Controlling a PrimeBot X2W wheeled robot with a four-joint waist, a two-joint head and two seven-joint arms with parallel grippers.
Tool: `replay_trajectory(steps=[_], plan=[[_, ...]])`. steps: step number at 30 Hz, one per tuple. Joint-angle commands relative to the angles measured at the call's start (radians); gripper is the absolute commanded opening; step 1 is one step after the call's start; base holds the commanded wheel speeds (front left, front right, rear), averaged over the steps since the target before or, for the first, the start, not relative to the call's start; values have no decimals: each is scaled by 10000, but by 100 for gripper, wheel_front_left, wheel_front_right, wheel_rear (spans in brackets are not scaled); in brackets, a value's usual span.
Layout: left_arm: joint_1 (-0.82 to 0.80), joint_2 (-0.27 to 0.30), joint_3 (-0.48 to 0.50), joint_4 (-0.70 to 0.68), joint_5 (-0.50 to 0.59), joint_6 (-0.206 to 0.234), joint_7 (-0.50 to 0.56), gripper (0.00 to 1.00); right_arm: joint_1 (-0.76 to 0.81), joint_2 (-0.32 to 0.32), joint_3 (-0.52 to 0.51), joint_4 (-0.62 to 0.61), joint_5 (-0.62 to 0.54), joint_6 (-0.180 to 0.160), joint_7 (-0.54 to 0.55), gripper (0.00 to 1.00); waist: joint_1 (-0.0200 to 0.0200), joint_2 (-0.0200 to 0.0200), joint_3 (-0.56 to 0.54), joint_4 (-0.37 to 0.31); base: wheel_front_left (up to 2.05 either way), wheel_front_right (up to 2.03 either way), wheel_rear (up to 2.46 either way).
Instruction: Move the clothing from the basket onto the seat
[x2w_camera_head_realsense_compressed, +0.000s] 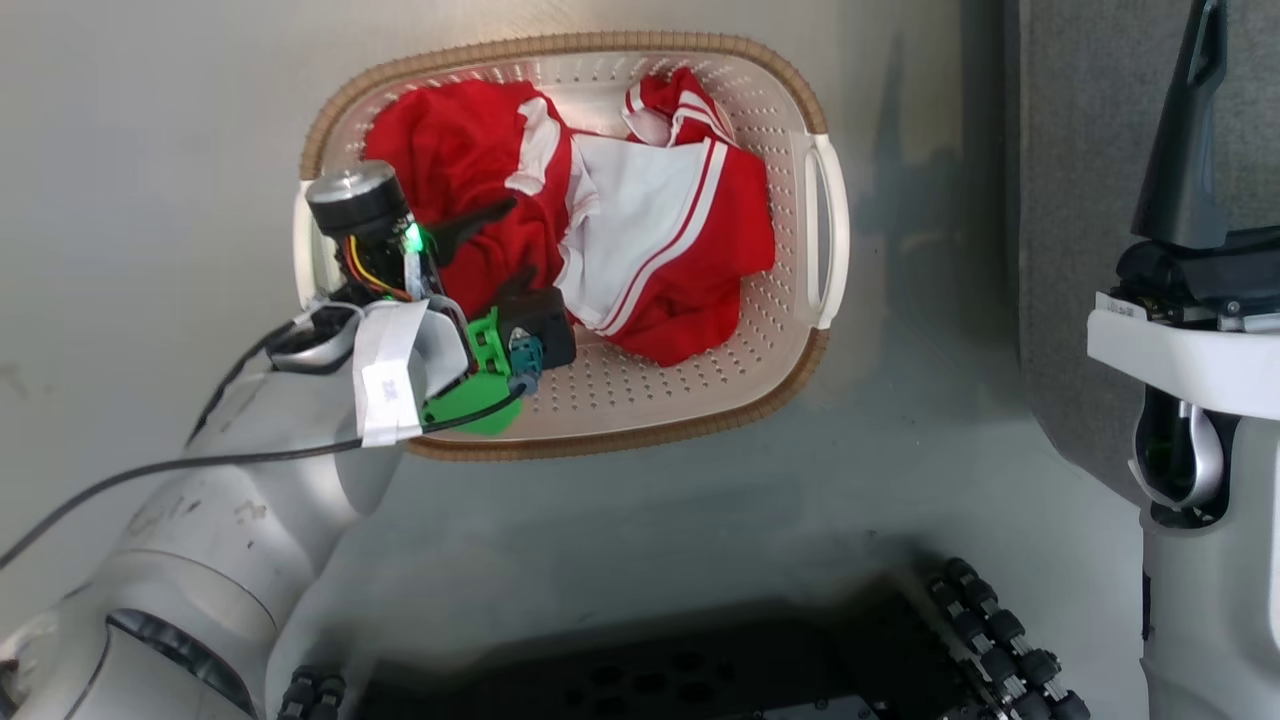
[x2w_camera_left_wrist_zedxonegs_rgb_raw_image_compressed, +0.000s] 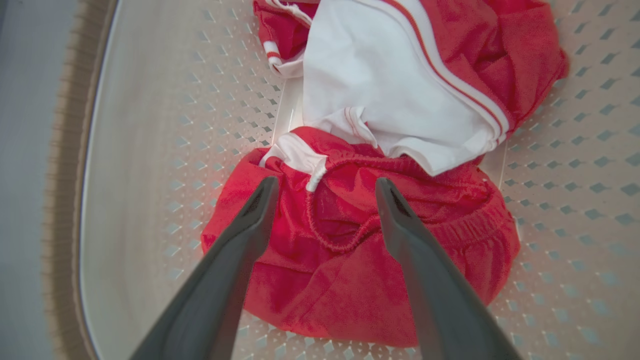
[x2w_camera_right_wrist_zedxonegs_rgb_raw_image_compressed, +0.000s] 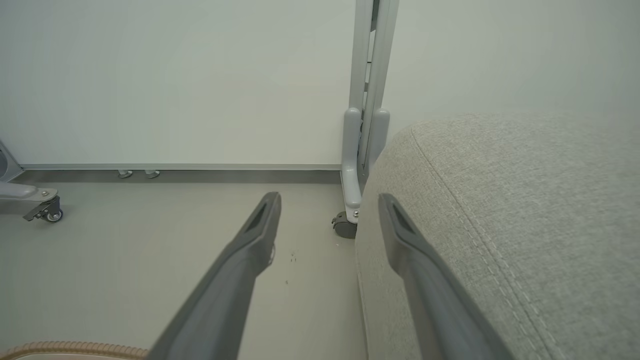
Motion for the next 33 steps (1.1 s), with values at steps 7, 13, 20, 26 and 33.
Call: replay_trajectory(steps=[7,13,20,26,33], plan=[[-943,184,-589,619,380,701,-7,100,-336,-27,30,-5,386,1,-31,100,-2,0,1011,-495,0,0,0],[-1439,95,-1006,846,575,1314,-7,100,-403,-25,-84,17,529,1,-31,100,-2,0,1362,-611,0,0,0],[-1955,24,-1345,1320,617,1603,-7,100,-467,-27,-116,-43,609,1,-31,100,-2,0,1682,-671,0,0,0],[-2329,-28,-1462,1827,557,1711,9,67,-477,-25,-130,-18,631,2,-7,100,-2,0,1923,-673,0,0,0],[-2370,-127,-1453,1914,217,1658,0,0,-498,-10,-136,128,589,5,2,100,-2,0,1953,-597,0,0,0]])
